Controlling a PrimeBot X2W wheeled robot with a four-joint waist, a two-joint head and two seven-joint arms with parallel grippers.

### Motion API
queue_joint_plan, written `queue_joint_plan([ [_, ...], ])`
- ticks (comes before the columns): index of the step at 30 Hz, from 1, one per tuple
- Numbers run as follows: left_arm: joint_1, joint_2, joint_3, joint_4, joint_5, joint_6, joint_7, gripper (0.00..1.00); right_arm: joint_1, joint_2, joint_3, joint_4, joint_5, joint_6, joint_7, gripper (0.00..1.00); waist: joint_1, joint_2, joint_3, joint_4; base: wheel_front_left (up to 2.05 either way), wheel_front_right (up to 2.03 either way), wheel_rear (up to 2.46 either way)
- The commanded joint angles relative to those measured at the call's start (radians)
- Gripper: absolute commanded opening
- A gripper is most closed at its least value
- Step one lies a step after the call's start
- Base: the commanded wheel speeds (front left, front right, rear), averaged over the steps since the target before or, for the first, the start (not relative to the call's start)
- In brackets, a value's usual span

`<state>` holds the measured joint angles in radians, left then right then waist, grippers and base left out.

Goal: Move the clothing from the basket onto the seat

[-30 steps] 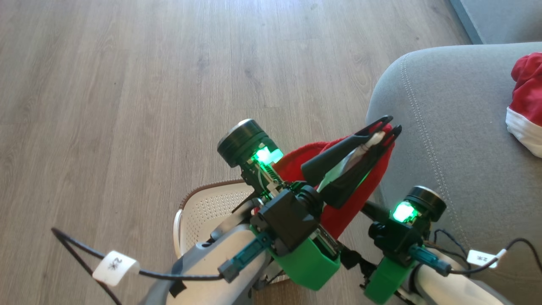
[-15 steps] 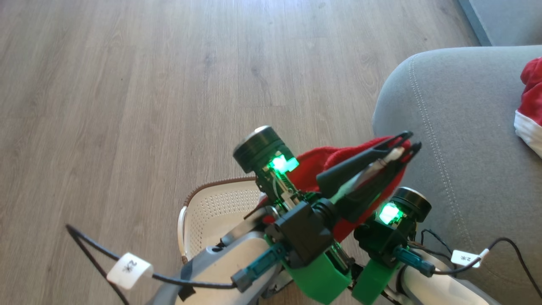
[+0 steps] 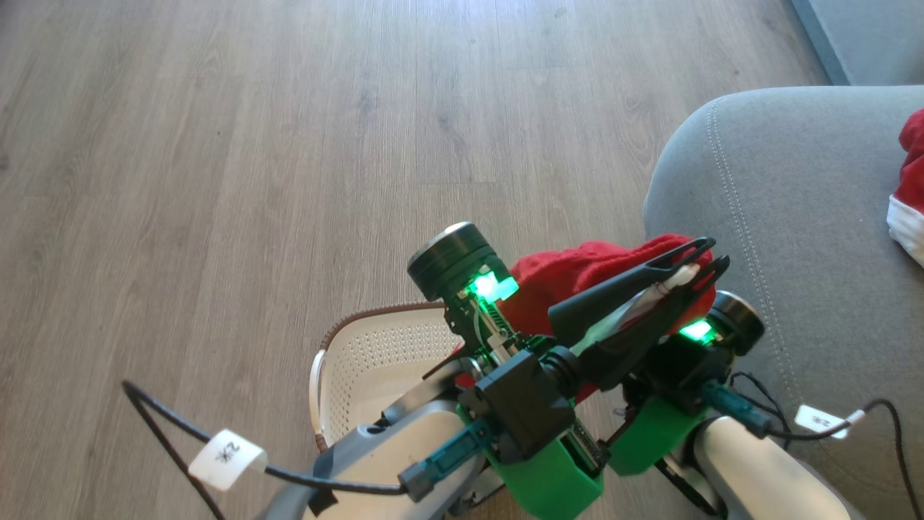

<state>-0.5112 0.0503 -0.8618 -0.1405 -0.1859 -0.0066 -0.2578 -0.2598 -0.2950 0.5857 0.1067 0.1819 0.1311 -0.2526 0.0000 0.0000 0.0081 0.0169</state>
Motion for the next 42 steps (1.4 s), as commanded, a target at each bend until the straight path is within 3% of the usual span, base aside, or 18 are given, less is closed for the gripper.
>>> queue_joint_plan([
  [1,-0.031,0.000,0.041,-0.031,-0.007,-0.001,-0.004,0.00,0.003,0.015,-0.010,-0.037,0.003,0.000,-0.009,0.00,0.0000,0.0000,0.000,0.000,0.00,0.00,0.00],
  [15,0.010,0.000,0.067,0.006,0.006,-0.007,-0.004,0.00,0.068,0.168,-0.315,-0.140,0.096,0.000,-0.009,0.00,0.0000,0.0000,-0.003,-0.005,0.00,0.00,0.00],
  [29,0.069,0.000,0.194,0.093,0.038,0.005,-0.004,0.00,0.053,0.147,-0.387,-0.176,0.107,0.000,-0.009,0.00,0.0000,0.0000,0.010,-0.008,0.00,0.00,0.00],
  [42,0.138,0.000,0.245,0.185,0.084,-0.023,-0.004,0.00,0.041,0.142,-0.413,-0.208,0.114,0.000,-0.009,0.00,0.0000,0.0000,0.014,-0.009,0.00,0.00,0.00],
])
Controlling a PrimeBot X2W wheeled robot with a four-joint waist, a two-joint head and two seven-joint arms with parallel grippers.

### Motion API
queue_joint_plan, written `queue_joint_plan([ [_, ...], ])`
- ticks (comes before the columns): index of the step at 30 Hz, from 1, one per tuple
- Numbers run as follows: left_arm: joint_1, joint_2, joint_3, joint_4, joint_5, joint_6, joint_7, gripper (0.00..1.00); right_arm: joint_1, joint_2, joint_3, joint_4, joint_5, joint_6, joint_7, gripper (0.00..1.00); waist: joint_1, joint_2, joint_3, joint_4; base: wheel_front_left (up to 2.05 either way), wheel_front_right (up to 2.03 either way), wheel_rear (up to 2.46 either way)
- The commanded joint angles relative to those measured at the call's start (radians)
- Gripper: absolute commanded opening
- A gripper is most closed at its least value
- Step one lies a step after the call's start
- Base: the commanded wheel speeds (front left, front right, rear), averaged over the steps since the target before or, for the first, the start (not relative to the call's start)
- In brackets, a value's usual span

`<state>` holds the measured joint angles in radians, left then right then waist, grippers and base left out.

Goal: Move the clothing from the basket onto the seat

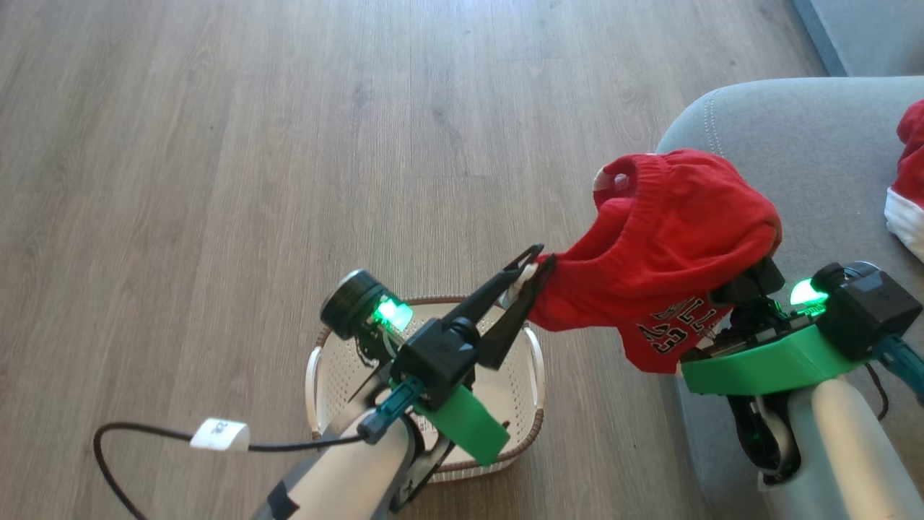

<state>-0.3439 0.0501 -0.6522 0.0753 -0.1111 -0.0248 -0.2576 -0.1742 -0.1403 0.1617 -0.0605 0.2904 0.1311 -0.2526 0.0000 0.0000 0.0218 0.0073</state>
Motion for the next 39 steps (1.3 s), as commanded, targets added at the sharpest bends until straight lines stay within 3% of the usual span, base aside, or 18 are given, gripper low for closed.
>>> queue_joint_plan([
  [1,-0.021,0.000,0.037,-0.026,0.004,-0.005,-0.004,0.00,-0.045,-0.014,0.011,-0.042,0.005,0.000,-0.009,0.00,0.0000,0.0000,0.000,0.000,0.00,0.00,0.00],
  [10,0.023,0.000,0.013,0.009,-0.016,-0.035,-0.004,0.00,-0.047,-0.023,0.018,-0.046,-0.006,0.000,-0.009,0.00,0.0000,0.0000,0.004,-0.003,0.00,0.00,0.00],
  [11,0.026,0.000,0.011,0.011,-0.018,-0.037,-0.004,0.07,-0.047,-0.025,0.019,-0.044,-0.009,0.000,-0.009,0.00,0.0000,0.0000,0.005,-0.003,0.00,0.00,0.00],
  [13,0.034,0.000,0.007,0.014,-0.023,-0.041,-0.004,0.56,-0.048,-0.029,0.021,-0.039,-0.014,0.000,-0.009,0.00,0.0000,0.0000,0.006,-0.004,0.00,0.00,0.00],
  [14,0.042,0.000,0.001,0.019,-0.023,-0.047,-0.004,1.00,-0.049,-0.031,0.021,-0.036,-0.018,0.000,-0.009,0.00,0.0000,0.0000,0.007,-0.005,0.00,0.00,0.00],
  [28,0.102,0.000,-0.026,0.120,0.025,-0.082,-0.004,1.00,-0.054,-0.061,-0.005,-0.034,-0.051,0.000,-0.009,0.00,0.0000,0.0000,0.012,-0.045,0.00,0.00,0.00],
  [39,0.132,0.000,-0.008,0.144,0.028,-0.076,-0.004,1.00,-0.054,-0.071,-0.012,-0.040,-0.052,0.000,-0.009,0.00,0.0000,0.0000,0.028,-0.110,0.00,0.00,0.00],
])
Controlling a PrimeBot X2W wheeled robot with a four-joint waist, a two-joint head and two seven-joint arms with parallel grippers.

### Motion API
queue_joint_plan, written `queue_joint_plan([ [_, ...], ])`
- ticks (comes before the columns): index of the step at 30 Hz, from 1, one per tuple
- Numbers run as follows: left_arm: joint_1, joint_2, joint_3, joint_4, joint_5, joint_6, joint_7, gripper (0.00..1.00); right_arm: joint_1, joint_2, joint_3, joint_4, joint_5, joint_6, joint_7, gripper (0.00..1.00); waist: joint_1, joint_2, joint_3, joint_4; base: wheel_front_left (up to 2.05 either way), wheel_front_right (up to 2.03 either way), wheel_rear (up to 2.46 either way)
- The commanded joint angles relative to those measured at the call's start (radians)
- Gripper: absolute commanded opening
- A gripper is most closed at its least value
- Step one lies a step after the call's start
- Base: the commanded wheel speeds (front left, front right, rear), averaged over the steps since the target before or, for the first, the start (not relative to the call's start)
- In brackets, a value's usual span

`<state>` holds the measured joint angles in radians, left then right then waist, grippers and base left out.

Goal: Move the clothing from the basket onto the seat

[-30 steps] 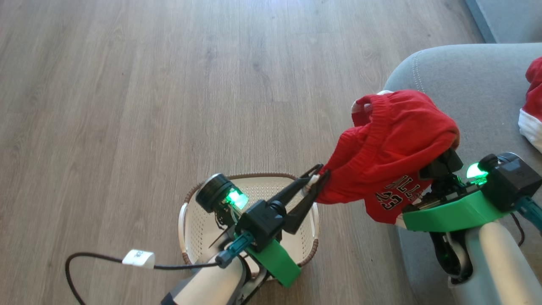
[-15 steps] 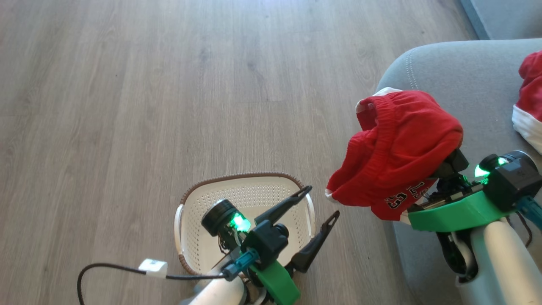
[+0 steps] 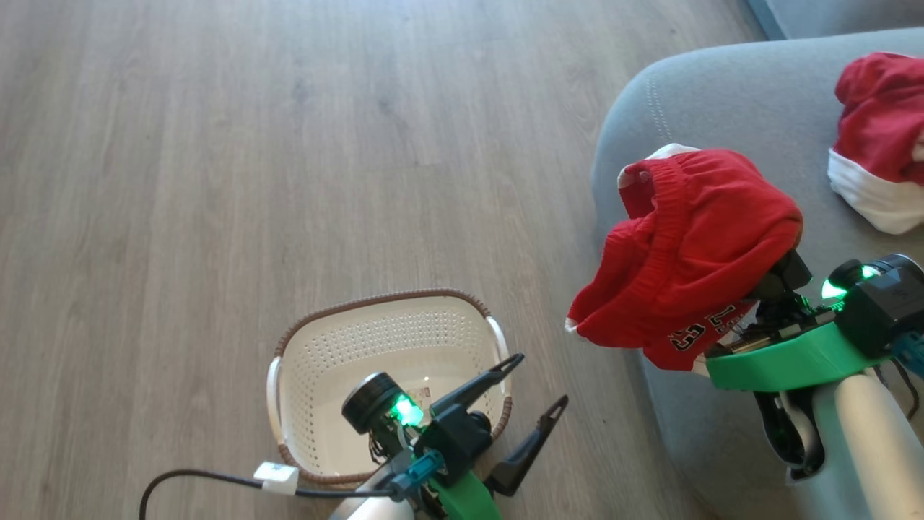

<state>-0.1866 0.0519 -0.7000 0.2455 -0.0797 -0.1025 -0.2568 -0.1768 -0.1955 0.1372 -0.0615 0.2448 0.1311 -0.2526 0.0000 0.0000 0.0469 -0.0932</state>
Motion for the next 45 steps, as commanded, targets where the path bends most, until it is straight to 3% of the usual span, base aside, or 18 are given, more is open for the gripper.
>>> queue_joint_plan([
  [1,-0.024,-0.002,0.044,-0.026,-0.003,0.003,-0.005,1.00,-0.051,-0.018,0.012,-0.039,-0.007,0.000,-0.009,0.00,0.0000,0.0000,0.003,-0.018,0.00,0.00,0.00],
  [8,-0.022,-0.002,0.062,-0.028,-0.005,0.007,-0.005,1.00,-0.054,-0.025,-0.001,-0.040,-0.008,0.000,-0.009,0.00,0.0000,0.0000,0.015,-0.105,0.00,0.00,0.00],
  [27,-0.062,-0.002,0.061,-0.022,0.014,0.002,-0.005,1.00,-0.040,-0.016,-0.061,-0.040,-0.018,0.000,-0.009,0.00,0.0000,0.0000,0.068,-0.442,0.00,0.00,0.00],
  [34,-0.097,-0.002,0.025,-0.017,-0.005,-0.009,-0.005,1.00,0.000,0.007,-0.154,-0.070,-0.028,0.000,-0.009,0.00,0.0000,0.0000,0.091,-0.457,0.00,0.00,0.00],
  [45,-0.114,-0.002,0.011,-0.010,-0.012,-0.012,-0.005,1.00,0.000,-0.002,-0.184,-0.076,-0.040,0.000,-0.009,0.00,0.0000,0.0000,0.102,-0.457,0.00,0.00,0.00],
])
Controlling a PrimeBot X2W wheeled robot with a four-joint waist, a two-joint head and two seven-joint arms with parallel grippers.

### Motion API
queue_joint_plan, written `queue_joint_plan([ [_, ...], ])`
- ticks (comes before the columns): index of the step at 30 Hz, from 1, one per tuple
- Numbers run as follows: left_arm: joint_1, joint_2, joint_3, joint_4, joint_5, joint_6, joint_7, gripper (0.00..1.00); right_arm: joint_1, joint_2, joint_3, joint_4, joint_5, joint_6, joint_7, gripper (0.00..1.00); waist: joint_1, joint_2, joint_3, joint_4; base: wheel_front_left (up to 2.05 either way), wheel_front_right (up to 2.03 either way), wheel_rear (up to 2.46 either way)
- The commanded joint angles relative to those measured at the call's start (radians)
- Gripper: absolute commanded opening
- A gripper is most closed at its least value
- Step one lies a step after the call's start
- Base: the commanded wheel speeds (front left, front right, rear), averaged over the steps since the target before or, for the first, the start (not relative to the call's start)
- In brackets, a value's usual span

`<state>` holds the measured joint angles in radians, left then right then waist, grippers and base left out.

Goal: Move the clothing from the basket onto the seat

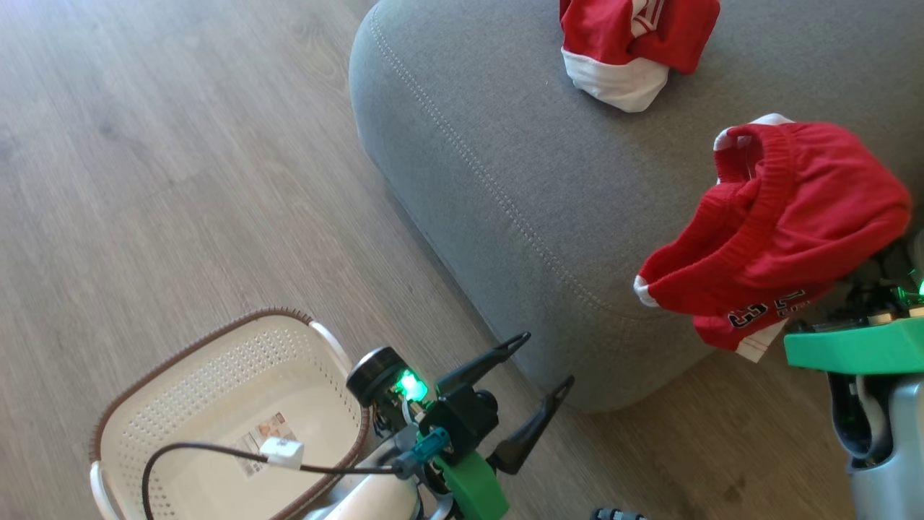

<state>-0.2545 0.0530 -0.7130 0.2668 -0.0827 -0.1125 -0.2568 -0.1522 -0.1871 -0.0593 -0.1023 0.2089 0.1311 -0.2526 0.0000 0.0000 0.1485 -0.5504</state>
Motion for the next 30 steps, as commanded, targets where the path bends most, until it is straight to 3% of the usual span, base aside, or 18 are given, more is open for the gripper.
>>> queue_joint_plan([
  [1,-0.048,-0.003,0.024,-0.031,-0.008,-0.001,-0.005,1.00,-0.033,-0.017,0.013,-0.033,-0.006,0.000,-0.009,0.00,0.0000,0.0000,0.003,0.000,0.00,0.00,0.00],
  [13,-0.084,0.014,0.051,-0.009,0.053,0.001,-0.005,1.00,-0.291,-0.102,-0.053,0.010,-0.007,0.000,-0.009,0.00,0.0000,0.0000,0.157,-0.014,0.00,0.00,0.00],
  [19,-0.116,0.051,0.038,0.006,0.074,-0.006,-0.005,1.00,-0.460,-0.102,-0.118,0.042,-0.016,0.000,-0.009,0.00,0.0000,0.0000,0.268,-0.019,0.00,0.00,0.00],
  [30,-0.168,0.115,0.004,0.022,0.096,-0.009,-0.005,1.00,-0.848,-0.150,-0.131,0.216,-0.015,0.000,-0.009,0.00,0.0000,0.0000,0.443,-0.014,0.00,0.00,0.00],
])
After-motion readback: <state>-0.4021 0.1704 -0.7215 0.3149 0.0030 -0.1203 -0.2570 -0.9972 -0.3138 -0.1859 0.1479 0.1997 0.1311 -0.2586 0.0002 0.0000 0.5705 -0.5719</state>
